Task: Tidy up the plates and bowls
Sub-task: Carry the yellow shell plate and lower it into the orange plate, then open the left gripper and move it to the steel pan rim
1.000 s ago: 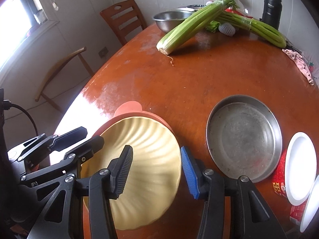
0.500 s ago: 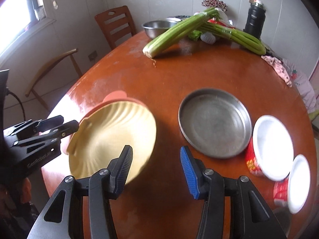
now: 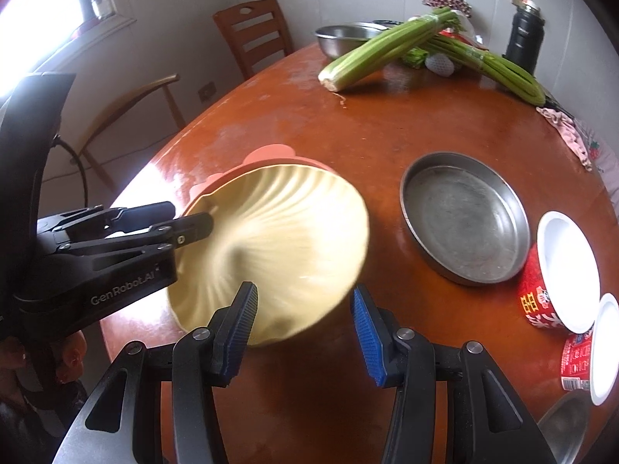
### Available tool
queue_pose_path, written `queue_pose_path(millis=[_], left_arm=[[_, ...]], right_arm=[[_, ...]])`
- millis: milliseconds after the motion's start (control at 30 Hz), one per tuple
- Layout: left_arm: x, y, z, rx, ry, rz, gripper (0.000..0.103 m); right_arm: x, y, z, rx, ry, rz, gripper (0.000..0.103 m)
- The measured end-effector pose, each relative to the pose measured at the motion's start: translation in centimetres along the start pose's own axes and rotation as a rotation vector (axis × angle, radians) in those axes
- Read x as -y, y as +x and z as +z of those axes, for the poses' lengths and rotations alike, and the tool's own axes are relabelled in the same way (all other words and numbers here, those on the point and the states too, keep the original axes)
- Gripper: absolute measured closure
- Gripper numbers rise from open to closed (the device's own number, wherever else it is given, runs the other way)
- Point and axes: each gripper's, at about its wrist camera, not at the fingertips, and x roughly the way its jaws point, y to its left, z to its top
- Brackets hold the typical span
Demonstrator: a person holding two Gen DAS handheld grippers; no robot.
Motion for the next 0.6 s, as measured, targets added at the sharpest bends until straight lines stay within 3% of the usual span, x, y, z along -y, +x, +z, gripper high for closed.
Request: queue_pose_path(millis=[600], left_arm=[[-0.1,0.0,0.5,0.002,-0.005,-0.013,0.060]], right_arm=[[-0.8,1.2,0.4,-0.007,-0.051,-0.012,0.050]])
